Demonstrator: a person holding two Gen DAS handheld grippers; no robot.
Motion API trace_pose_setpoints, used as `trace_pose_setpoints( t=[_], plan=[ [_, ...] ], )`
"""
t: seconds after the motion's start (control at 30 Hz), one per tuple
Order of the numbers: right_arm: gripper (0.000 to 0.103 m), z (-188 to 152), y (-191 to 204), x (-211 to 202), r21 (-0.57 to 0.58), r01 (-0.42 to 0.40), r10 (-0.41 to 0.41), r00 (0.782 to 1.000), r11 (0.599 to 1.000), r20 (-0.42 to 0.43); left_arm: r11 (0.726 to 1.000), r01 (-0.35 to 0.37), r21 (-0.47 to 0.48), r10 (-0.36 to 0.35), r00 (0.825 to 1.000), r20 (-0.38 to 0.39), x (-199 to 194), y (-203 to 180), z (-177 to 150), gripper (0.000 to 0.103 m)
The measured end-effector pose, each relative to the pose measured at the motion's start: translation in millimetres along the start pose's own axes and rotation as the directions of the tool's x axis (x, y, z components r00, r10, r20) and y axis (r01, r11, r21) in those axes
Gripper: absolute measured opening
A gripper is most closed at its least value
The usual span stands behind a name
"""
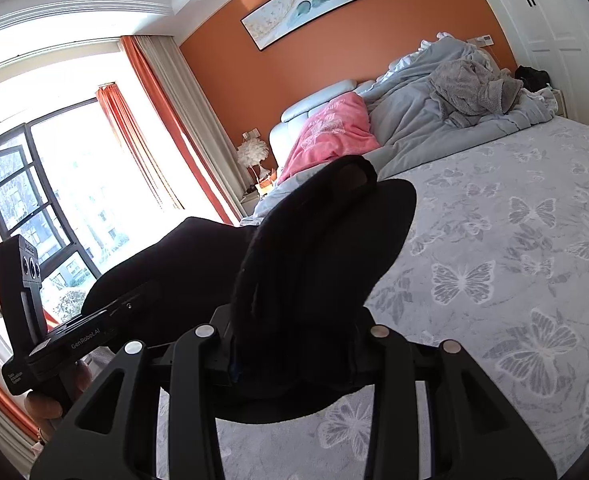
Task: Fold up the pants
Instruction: 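Lift the pants with both grippers and hold them above the bed, then lower the pants onto the bed and open both grippers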
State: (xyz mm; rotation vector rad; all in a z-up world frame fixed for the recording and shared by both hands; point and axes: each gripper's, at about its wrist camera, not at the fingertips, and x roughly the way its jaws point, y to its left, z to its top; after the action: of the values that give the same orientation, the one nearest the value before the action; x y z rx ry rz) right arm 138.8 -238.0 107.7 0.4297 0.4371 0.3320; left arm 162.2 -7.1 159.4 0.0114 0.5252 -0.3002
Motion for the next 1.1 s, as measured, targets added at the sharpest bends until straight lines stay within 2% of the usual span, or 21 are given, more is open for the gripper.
trace_pose_setpoints(
  t=[0.37,1.1],
  plan=[
    [0.035,-2.9,-17.1,33.3,-0.002,0.023,-0.023,1.000,1.000,-0.021,1.000,0.004,0.002,-0.004,0.999,-0.033,48.6,12.7,-3.9,0.024],
    [0.036,-27.3,-39.7,71.6,0.000,0.054,-0.054,0.995,0.999,-0.084,1.000,0.002,0.010,-0.001,0.995,-0.097,95.3,26.4,-30.9,0.025]
  ],
)
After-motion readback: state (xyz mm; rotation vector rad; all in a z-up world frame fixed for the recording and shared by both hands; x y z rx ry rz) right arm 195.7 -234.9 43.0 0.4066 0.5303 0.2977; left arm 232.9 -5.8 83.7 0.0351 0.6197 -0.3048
